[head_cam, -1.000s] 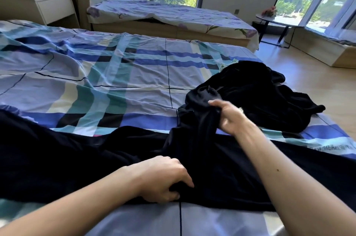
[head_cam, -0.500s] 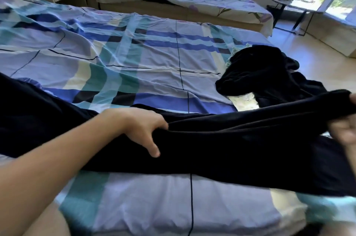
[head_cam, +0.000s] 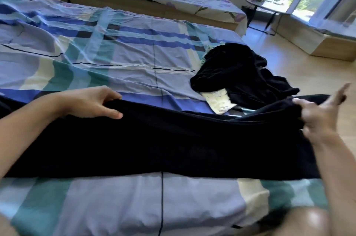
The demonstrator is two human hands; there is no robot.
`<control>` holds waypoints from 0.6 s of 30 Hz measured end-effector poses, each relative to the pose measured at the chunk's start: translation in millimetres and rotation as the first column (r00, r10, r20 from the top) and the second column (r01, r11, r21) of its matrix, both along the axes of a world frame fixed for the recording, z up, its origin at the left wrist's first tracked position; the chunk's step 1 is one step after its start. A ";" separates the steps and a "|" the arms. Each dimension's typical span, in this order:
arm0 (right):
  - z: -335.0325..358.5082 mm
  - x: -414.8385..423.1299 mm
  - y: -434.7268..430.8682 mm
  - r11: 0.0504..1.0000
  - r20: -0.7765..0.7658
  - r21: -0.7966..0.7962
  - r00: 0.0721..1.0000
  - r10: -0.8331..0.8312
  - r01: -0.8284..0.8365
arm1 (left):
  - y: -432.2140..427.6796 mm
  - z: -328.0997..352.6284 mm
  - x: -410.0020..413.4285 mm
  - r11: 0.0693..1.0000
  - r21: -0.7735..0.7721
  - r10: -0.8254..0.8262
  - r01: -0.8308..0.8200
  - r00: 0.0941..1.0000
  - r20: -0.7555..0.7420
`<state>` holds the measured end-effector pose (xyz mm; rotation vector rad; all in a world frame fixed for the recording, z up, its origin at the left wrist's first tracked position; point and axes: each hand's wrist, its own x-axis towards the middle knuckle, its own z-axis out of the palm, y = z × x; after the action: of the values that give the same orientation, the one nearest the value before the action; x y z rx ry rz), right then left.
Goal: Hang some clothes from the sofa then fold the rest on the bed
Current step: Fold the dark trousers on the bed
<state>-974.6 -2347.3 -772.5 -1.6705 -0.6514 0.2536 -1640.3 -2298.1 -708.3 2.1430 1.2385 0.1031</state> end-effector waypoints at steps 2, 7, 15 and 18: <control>56.4 -110.2 -38.6 0.991 0.056 -0.062 0.991 0.125 -0.121 | 5.5 -5.2 -3.4 0.996 0.029 0.080 -0.079 0.996 -0.035; 72.6 -136.8 -67.8 0.917 0.116 -0.273 0.937 0.330 -0.290 | 12.7 -8.3 -3.7 0.994 0.025 0.108 -0.110 0.991 0.076; 126.5 -106.2 -98.3 0.892 0.634 -0.452 0.708 0.312 0.012 | 27.5 -9.5 -17.9 0.994 -0.110 0.007 0.025 0.960 0.280; 149.7 -77.0 -110.7 0.896 0.621 -0.443 0.716 0.318 -0.014 | 39.6 -22.5 -32.3 0.985 -0.158 0.113 -0.065 0.940 0.321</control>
<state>-1051.6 -2458.0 -622.9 -2.1257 -1.3985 -0.1330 -1672.7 -2258.6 -730.8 1.8528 1.1087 0.3835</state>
